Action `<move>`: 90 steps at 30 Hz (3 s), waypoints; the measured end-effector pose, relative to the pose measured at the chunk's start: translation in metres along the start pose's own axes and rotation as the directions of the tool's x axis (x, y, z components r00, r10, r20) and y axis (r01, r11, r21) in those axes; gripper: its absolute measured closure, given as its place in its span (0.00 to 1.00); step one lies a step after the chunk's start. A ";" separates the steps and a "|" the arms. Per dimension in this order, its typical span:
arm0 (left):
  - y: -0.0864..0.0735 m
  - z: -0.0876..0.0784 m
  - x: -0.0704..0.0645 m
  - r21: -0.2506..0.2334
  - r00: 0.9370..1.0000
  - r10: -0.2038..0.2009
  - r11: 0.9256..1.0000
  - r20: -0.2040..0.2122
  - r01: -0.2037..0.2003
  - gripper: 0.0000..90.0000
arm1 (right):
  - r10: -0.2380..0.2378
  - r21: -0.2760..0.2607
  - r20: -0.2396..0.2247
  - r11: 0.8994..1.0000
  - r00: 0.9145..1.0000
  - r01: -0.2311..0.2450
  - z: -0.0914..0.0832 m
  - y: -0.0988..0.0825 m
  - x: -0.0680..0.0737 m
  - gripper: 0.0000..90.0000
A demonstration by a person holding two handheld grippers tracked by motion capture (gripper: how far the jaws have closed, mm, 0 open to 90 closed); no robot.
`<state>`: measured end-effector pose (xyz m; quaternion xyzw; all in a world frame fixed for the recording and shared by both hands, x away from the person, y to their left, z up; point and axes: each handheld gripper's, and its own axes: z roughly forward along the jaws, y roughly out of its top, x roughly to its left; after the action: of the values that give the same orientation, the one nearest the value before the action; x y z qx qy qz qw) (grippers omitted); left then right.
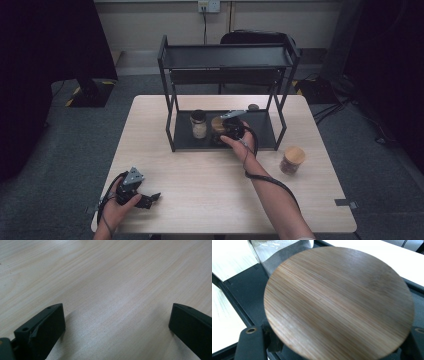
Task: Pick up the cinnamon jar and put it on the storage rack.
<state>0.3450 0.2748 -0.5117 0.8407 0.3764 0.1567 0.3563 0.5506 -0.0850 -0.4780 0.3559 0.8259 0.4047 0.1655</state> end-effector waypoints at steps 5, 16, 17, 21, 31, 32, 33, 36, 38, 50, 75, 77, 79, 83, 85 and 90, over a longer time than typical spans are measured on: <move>0.000 0.000 0.000 0.000 1.000 0.000 1.000 0.000 0.000 0.00 | 0.004 -0.007 0.001 1.000 1.000 -0.004 0.001 -0.001 0.000 0.27; 0.000 0.000 0.000 0.000 1.000 0.000 1.000 0.000 0.000 0.00 | 0.042 0.013 0.004 0.999 0.999 -0.042 0.001 -0.002 -0.001 0.08; 0.000 0.000 0.000 0.000 1.000 0.000 1.000 0.000 0.000 0.00 | 0.054 0.017 0.002 0.998 0.999 -0.054 0.000 -0.002 -0.001 0.08; 0.000 0.000 0.000 0.000 1.000 0.001 1.000 0.000 -0.001 0.00 | 0.075 0.009 0.011 0.997 0.997 -0.075 -0.007 0.000 -0.004 0.04; 0.000 0.000 0.000 0.000 1.000 0.002 1.000 0.002 -0.002 0.00 | 0.089 0.011 0.025 0.996 0.996 -0.089 -0.019 0.001 -0.007 0.02; 0.000 0.000 0.000 0.000 1.000 0.002 1.000 0.003 -0.002 0.00 | 0.097 0.017 0.024 0.995 0.995 -0.098 -0.021 0.001 -0.008 0.02; 0.000 0.000 0.000 0.000 1.000 0.002 1.000 0.003 -0.002 0.00 | 0.101 0.012 0.023 0.995 0.995 -0.101 -0.022 0.001 -0.008 0.02; 0.000 0.000 0.000 0.000 1.000 0.002 1.000 0.003 -0.002 0.00 | 0.093 0.010 0.023 0.996 0.995 -0.093 -0.026 0.000 -0.008 0.02; 0.000 0.000 0.000 0.000 1.000 0.002 1.000 0.003 -0.002 0.00 | 0.096 0.008 0.030 0.995 0.995 -0.096 -0.029 0.000 -0.008 0.02; 0.000 0.000 0.000 0.001 1.000 0.004 1.000 0.004 -0.004 0.00 | 0.079 0.012 0.030 0.997 0.996 -0.079 -0.045 -0.010 -0.001 0.02; 0.000 0.000 0.001 0.001 1.000 0.005 1.000 0.006 -0.005 0.00 | 0.100 0.017 -0.029 0.995 0.995 -0.099 -0.079 -0.040 0.012 0.03; 0.000 0.000 0.001 0.001 1.000 0.006 1.000 0.006 -0.006 0.00 | 0.096 0.017 -0.031 0.995 0.995 -0.096 -0.082 -0.042 0.012 0.03; 0.000 0.000 0.001 0.001 1.000 0.006 1.000 0.006 -0.006 0.00 | 0.096 0.020 -0.035 0.995 0.995 -0.096 -0.084 -0.045 0.013 0.03; 0.000 0.000 0.001 0.001 1.000 0.007 1.000 0.007 -0.007 0.00 | 0.097 0.019 -0.040 0.995 0.995 -0.096 -0.088 -0.049 0.014 0.03; 0.000 0.000 0.001 0.001 1.000 0.007 1.000 0.007 -0.007 0.00 | 0.096 0.019 -0.038 0.995 0.995 -0.095 -0.090 -0.052 0.014 0.03; 0.000 0.000 0.001 0.001 1.000 0.007 1.000 0.007 -0.007 0.00 | 0.098 0.019 -0.053 0.995 0.994 -0.097 -0.094 -0.058 0.015 0.03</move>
<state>0.3454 0.2755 -0.5116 0.8428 0.3723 0.1549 0.3565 0.4610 -0.1498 -0.4654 0.3860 0.8150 0.4150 0.1204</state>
